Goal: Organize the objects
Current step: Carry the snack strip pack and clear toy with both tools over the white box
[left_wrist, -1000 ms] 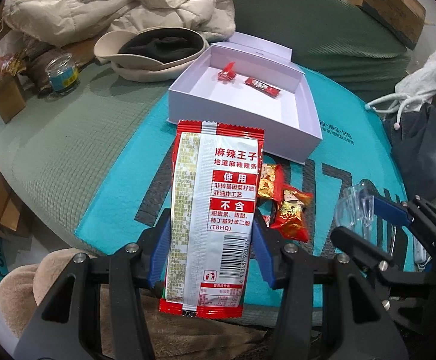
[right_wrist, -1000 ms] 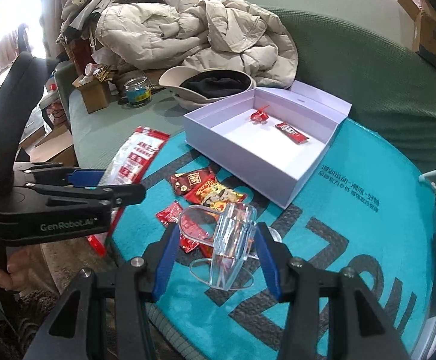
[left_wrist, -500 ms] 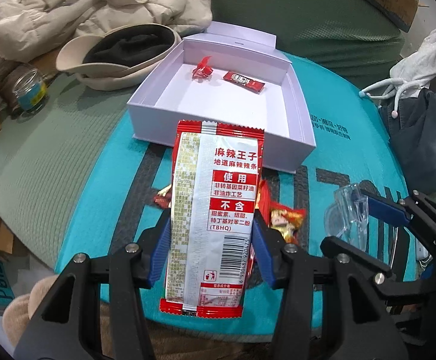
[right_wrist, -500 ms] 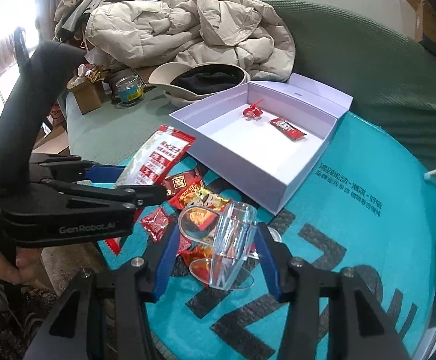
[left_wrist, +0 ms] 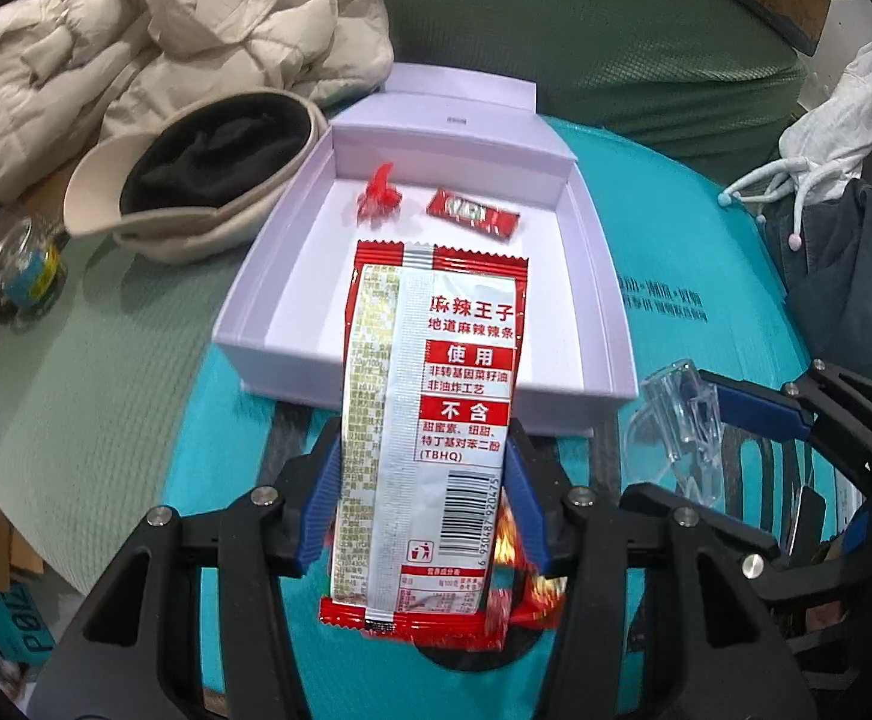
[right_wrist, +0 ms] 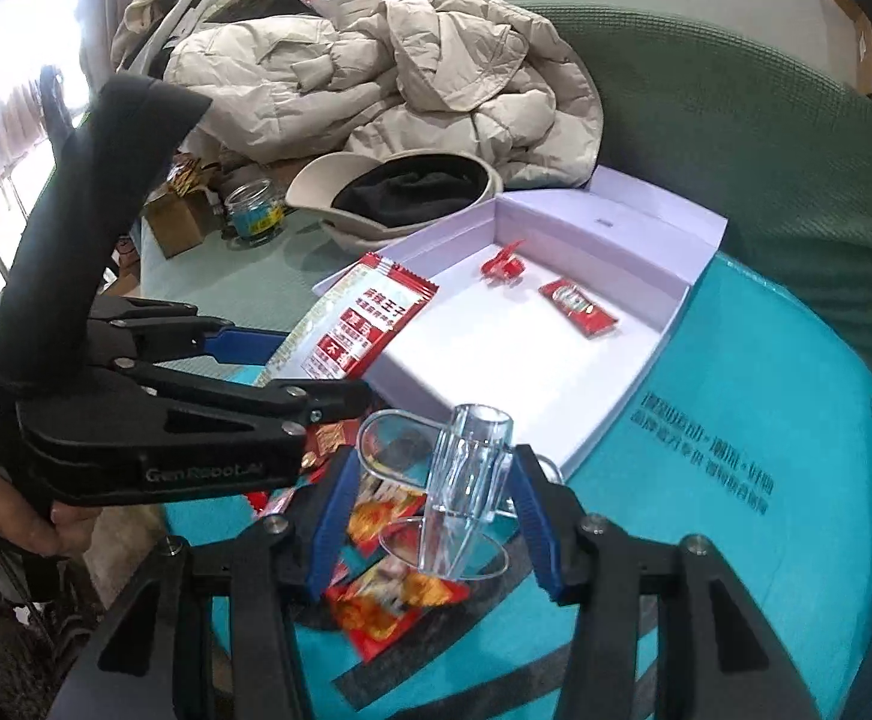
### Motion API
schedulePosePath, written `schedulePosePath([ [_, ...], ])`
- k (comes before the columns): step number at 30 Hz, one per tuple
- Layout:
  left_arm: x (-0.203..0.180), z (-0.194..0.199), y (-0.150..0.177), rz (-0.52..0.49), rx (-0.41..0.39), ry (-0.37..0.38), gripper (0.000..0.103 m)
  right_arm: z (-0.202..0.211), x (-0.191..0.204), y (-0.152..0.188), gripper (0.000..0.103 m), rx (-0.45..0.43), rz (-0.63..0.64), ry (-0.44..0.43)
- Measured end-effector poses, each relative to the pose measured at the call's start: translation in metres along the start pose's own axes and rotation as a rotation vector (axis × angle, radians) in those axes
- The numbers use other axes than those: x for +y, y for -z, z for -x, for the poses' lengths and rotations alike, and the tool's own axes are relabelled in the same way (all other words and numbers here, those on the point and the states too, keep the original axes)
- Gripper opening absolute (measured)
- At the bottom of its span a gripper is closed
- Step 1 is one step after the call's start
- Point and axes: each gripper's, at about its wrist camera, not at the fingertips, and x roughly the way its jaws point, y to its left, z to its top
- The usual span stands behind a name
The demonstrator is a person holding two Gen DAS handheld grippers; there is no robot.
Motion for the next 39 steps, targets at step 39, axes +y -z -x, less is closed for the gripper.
schedulePosePath([
  [39,0.0,-0.047,-0.152,-0.134,-0.119,-0.022,0.049,-0.055,-0.091,-0.129,0.052,-0.139,0.002,0.075],
])
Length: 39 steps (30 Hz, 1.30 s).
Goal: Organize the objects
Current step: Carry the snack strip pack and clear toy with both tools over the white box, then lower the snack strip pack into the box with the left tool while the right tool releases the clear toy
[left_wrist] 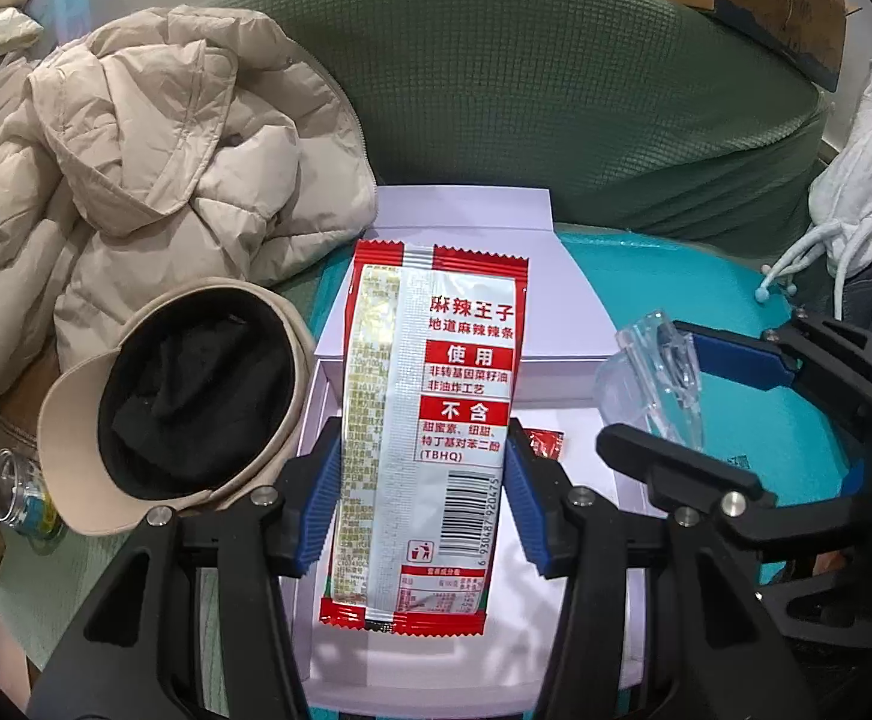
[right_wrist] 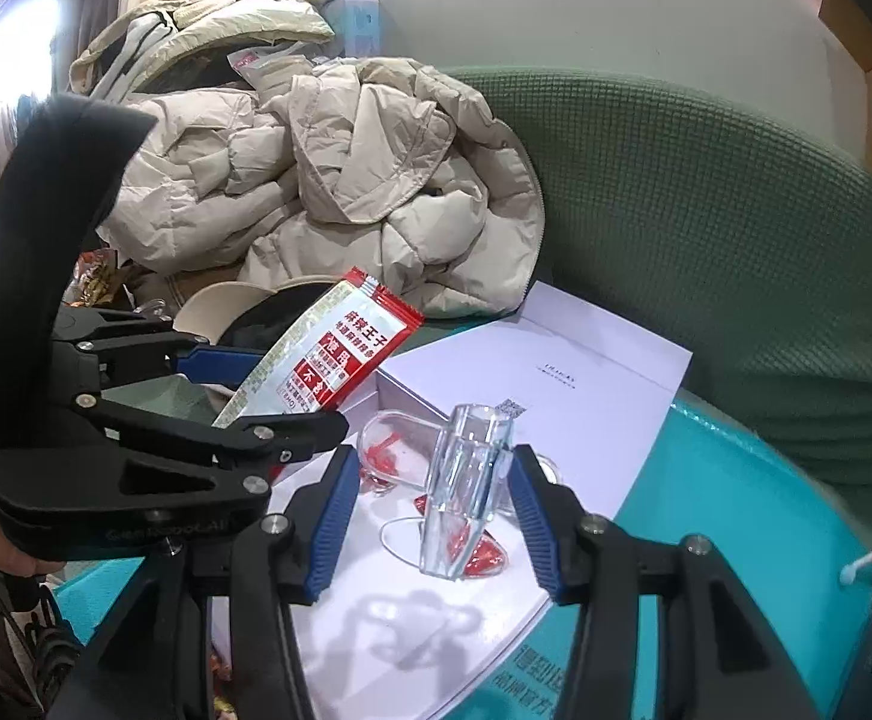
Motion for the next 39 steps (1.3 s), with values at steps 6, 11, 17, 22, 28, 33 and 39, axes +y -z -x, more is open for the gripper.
schedulePosePath([
  [6,0.006,-0.029,0.013,0.044,0.065,0.019,0.049,-0.028,-0.008,0.012,0.052,0.04,-0.017,-0.037],
  [11,0.009,-0.043,0.022,0.073,0.081,0.014,0.049,-0.044,-0.01,0.023,0.052,0.072,-0.01,-0.038],
  [17,0.008,-0.059,0.03,0.101,0.113,0.015,0.049,-0.055,-0.014,0.035,0.052,0.091,0.008,-0.077],
  [22,0.002,-0.075,0.035,0.111,0.161,0.012,0.049,-0.066,-0.021,0.045,0.052,0.124,0.0,-0.113],
  [28,-0.006,-0.086,0.036,0.108,0.201,0.039,0.049,-0.069,-0.03,0.052,0.05,0.145,-0.014,-0.125],
  [33,-0.01,-0.093,0.039,0.115,0.233,0.06,0.049,-0.068,-0.035,0.055,0.049,0.15,-0.023,-0.133],
  [39,-0.005,-0.105,0.046,0.134,0.286,0.06,0.049,-0.072,-0.035,0.057,0.049,0.162,-0.022,-0.154],
])
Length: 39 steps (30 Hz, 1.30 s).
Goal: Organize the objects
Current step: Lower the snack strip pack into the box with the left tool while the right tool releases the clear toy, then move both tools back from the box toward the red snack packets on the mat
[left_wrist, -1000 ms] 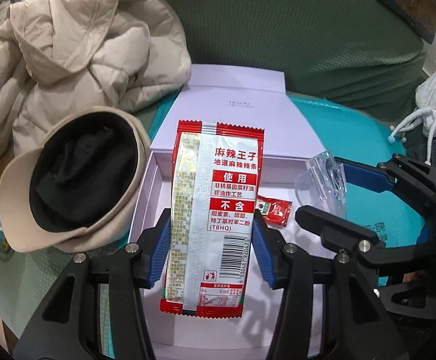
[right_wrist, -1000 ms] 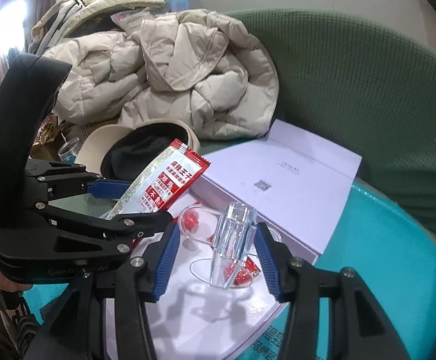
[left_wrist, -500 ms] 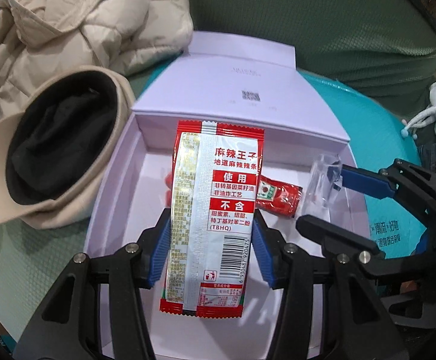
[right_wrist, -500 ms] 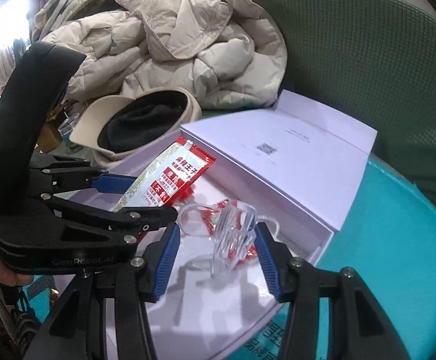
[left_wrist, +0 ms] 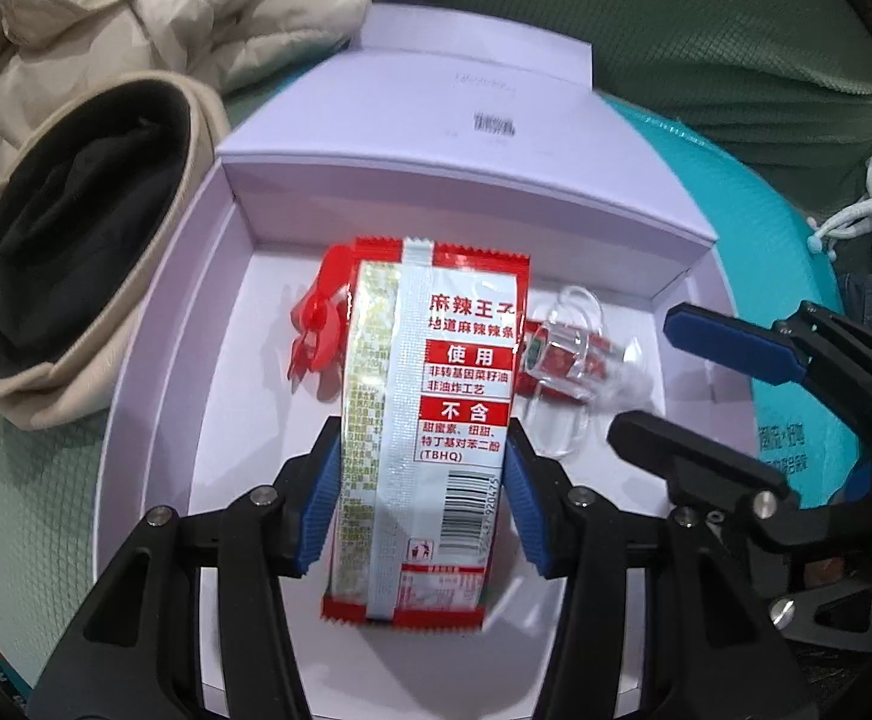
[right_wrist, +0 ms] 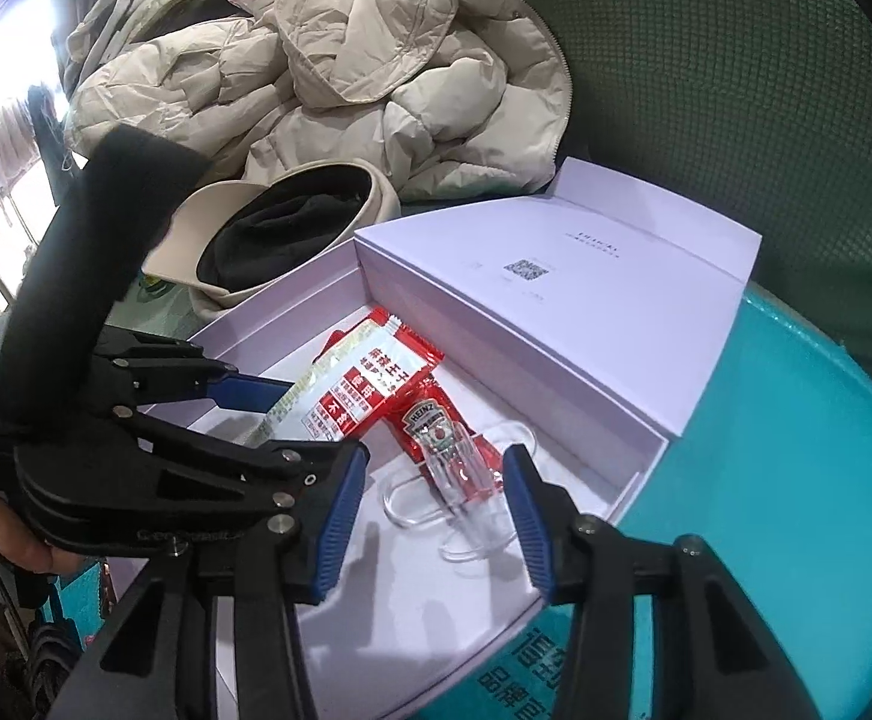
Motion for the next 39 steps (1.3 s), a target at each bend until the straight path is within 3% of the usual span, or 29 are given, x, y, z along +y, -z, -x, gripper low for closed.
schedulePosePath([
  [20,0.006,0.0,0.01,0.061,-0.003,0.01,0.053,-0.008,-0.008,-0.001,0.05,0.03,-0.049,0.036],
  [29,0.015,0.027,0.021,0.074,-0.049,-0.044,0.057,-0.008,0.002,-0.006,0.057,0.034,-0.035,0.133],
  [39,0.026,0.067,0.018,0.072,-0.131,-0.04,0.058,0.019,0.024,-0.027,0.062,-0.002,-0.064,0.235],
])
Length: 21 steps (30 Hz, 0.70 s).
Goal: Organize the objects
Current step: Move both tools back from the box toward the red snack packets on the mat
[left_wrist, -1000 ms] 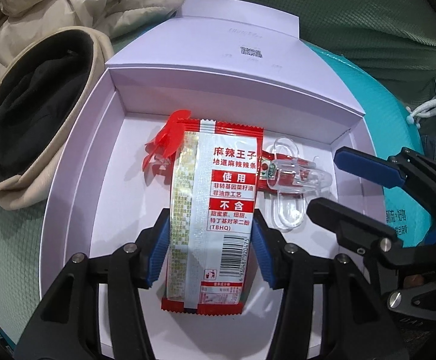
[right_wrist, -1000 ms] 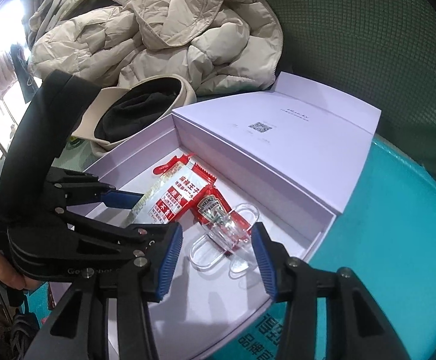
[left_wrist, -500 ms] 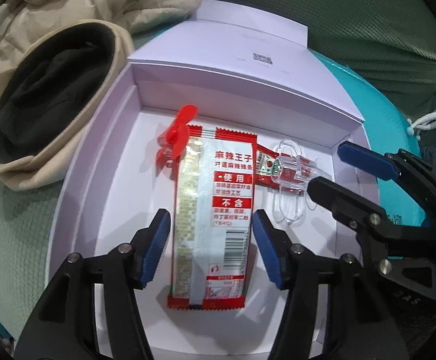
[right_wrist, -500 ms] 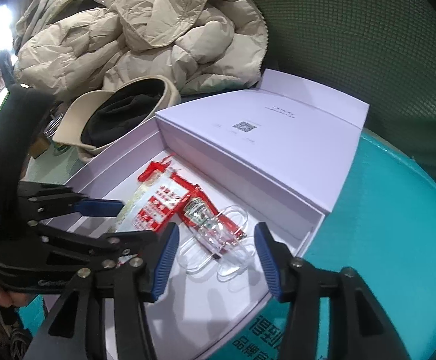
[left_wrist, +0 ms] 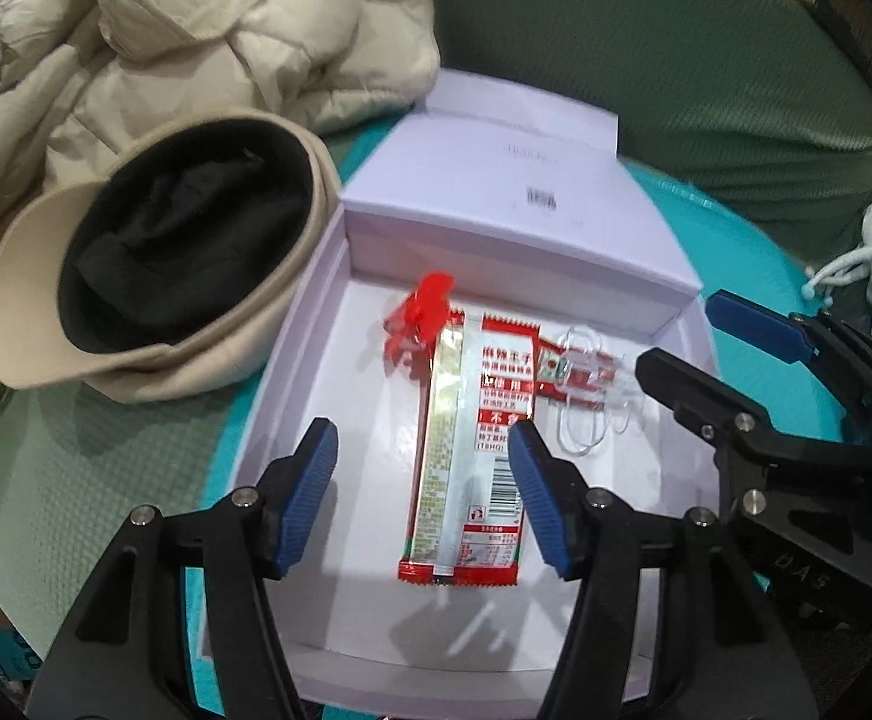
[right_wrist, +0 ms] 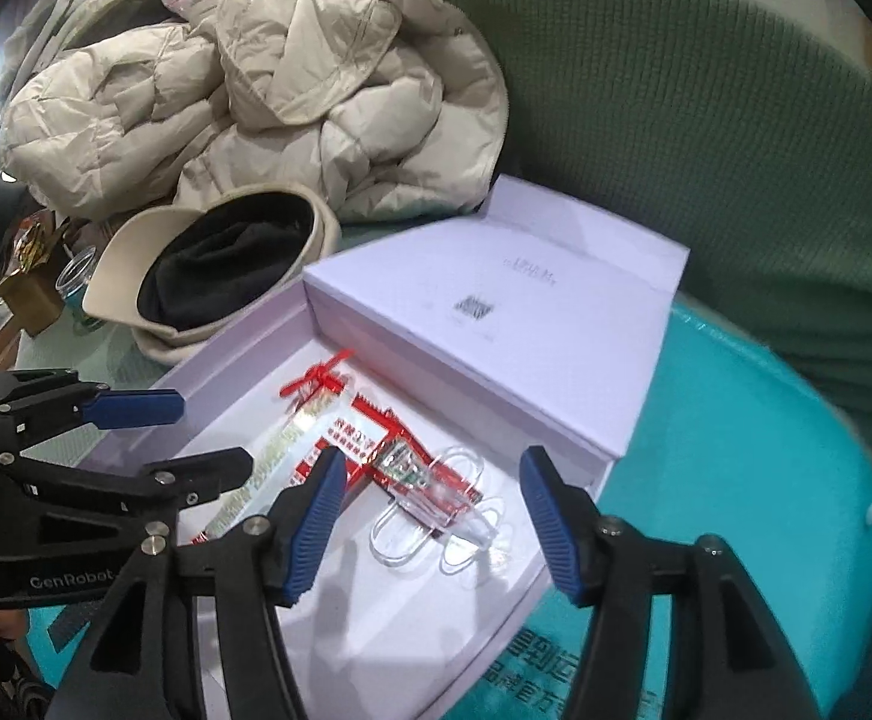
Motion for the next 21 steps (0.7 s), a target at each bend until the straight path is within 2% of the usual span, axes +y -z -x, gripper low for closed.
schedulePosePath([
  [7,0.007,0.043,-0.001,0.011,-0.084,0.0,0.06,0.038,0.016,-0.013,0.064,-0.041,0.018,0.038],
  [12,0.007,0.08,0.002,-0.005,-0.158,-0.026,0.066,0.072,0.031,-0.016,0.076,-0.086,0.019,0.065],
  [15,0.009,0.099,0.004,-0.007,-0.194,-0.038,0.068,0.09,0.037,-0.017,0.08,-0.108,0.013,0.079],
  [18,0.01,0.119,0.011,-0.008,-0.228,-0.054,0.076,0.109,0.043,-0.016,0.082,-0.137,0.011,0.105],
  [21,0.009,0.137,0.018,-0.012,-0.255,-0.06,0.078,0.128,0.049,-0.013,0.085,-0.166,0.007,0.113],
])
